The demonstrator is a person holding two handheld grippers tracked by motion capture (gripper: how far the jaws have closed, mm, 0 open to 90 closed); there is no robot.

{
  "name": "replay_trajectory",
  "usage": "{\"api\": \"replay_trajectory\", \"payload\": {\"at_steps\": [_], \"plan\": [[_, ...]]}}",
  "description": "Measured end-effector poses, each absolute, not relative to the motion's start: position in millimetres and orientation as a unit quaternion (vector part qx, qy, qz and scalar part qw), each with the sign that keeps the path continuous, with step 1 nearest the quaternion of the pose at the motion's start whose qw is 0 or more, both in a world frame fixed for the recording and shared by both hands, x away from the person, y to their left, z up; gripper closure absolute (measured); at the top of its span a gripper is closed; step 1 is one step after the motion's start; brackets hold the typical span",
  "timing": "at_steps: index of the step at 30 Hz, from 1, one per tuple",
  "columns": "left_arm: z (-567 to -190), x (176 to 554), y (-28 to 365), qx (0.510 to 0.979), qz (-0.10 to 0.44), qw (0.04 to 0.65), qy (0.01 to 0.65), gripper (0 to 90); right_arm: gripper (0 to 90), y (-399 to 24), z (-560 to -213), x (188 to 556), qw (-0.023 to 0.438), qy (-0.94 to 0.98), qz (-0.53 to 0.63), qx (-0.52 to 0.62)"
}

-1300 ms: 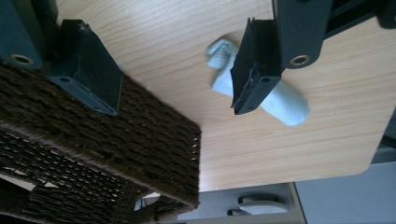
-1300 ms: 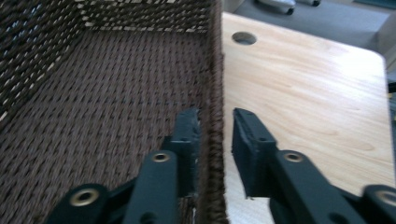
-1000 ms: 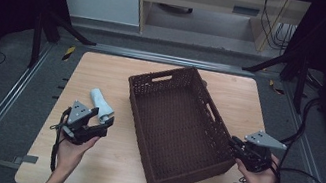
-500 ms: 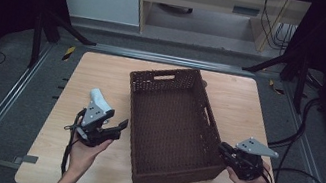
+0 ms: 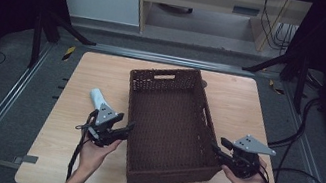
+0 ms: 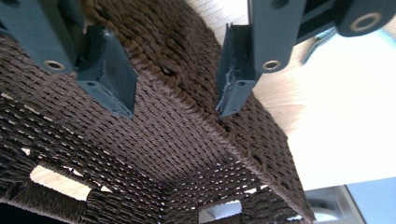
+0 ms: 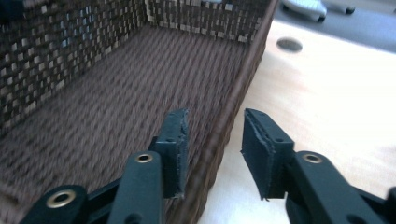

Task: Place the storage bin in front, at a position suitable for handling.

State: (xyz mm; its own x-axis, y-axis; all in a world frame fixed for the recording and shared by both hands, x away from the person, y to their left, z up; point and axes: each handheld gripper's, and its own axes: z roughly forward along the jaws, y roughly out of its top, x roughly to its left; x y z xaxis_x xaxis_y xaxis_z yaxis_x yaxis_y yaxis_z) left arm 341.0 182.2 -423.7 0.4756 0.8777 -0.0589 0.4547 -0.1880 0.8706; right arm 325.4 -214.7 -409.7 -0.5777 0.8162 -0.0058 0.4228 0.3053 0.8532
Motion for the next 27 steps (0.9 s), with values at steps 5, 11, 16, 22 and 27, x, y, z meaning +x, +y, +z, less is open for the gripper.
{"api": "replay_trajectory", "payload": {"at_steps": [5, 11, 16, 22, 27], "plan": [[-427, 348, 173, 0.742, 0.242, 0.437, 0.448, 53.3, 59.3, -211, -410, 345, 0.219, 0.774, 0.44, 0.399], [-428, 354, 173, 0.744, 0.258, 0.427, 0.445, 54.7, 67.6, -205, -419, 357, 0.21, 0.782, 0.429, 0.401], [-428, 359, 176, 0.744, 0.263, 0.423, 0.445, 56.4, 70.3, -200, -421, 354, 0.204, 0.783, 0.437, 0.393], [-427, 360, 186, 0.742, 0.255, 0.429, 0.448, 54.1, 69.3, -193, -421, 345, 0.206, 0.783, 0.438, 0.391], [-427, 352, 198, 0.739, 0.236, 0.446, 0.447, 52.1, 68.6, -190, -421, 341, 0.198, 0.781, 0.444, 0.392]]}}
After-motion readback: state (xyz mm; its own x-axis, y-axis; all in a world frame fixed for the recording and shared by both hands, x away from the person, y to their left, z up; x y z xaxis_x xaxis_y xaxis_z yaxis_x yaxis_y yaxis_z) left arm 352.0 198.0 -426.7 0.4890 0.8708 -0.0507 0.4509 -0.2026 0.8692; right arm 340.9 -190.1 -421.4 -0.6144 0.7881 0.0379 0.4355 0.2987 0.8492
